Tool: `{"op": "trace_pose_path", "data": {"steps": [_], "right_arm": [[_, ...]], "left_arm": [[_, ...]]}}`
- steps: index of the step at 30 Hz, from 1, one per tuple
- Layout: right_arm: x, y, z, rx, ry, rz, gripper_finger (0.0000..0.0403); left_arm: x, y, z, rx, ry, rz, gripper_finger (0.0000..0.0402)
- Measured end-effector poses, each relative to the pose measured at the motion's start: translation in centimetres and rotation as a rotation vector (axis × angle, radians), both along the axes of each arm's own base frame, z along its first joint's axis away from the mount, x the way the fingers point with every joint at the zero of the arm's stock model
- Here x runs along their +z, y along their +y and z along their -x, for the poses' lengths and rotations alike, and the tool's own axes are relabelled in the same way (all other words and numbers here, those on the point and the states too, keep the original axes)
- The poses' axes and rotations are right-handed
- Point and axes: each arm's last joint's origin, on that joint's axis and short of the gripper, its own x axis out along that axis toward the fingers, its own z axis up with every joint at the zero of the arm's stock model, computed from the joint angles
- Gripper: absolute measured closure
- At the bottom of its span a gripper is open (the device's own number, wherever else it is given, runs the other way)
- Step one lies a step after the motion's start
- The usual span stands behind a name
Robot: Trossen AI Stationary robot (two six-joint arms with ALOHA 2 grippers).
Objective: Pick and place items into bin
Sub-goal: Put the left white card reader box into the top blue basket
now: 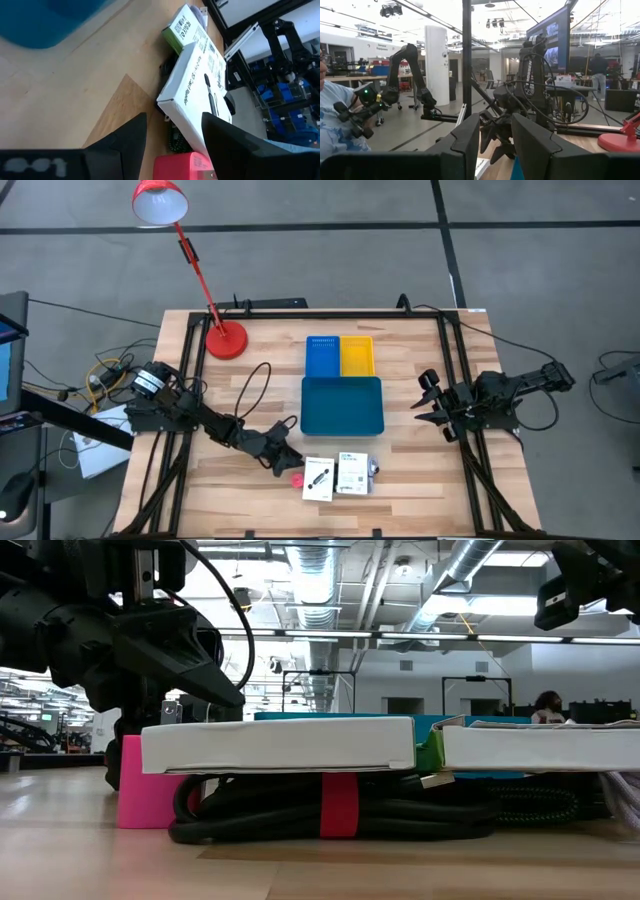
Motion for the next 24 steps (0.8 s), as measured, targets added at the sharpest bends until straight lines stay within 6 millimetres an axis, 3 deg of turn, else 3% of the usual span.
{"op": "trace_pose_path", "data": {"steps": [11, 24], "right_arm": [[0.01, 0.0, 0.0, 0.0, 0.0, 0.0, 0.0294], [0.01, 0.0, 0.0, 0.0, 0.0, 0.0, 0.0294]], "left_arm": [[-0.11, 0.08, 0.01, 0.029, 0.02, 0.01, 0.0219], [-0.35, 0.17, 0.1, 0.052, 0.046, 0.011, 0.016]]}}
